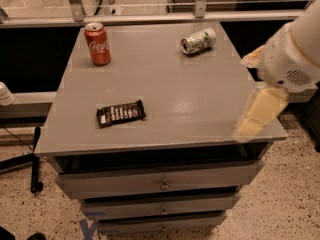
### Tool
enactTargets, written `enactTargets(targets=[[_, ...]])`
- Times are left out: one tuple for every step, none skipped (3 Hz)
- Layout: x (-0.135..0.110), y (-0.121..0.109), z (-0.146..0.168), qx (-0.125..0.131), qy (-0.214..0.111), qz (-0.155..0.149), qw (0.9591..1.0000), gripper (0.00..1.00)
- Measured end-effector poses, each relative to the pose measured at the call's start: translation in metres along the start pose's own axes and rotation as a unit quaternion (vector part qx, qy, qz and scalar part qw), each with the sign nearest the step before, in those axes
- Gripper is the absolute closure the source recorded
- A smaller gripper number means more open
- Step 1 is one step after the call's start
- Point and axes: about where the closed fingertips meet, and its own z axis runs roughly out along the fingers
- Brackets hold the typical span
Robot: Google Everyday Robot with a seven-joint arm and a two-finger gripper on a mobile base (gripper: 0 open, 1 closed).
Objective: Move rxbar chocolate near 7up can
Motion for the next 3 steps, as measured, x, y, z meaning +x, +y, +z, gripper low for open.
enactTargets(targets=[[-0.045,0.013,0.075,-0.036,-0.072,0.013,0.9967,0.00],[-0.089,0.019,0.135,-0.062,-0.127,0.026,0.9897,0.00],[-0.130,0.019,0.176,-0.079,-0.165,0.043,0.9821,0.00]])
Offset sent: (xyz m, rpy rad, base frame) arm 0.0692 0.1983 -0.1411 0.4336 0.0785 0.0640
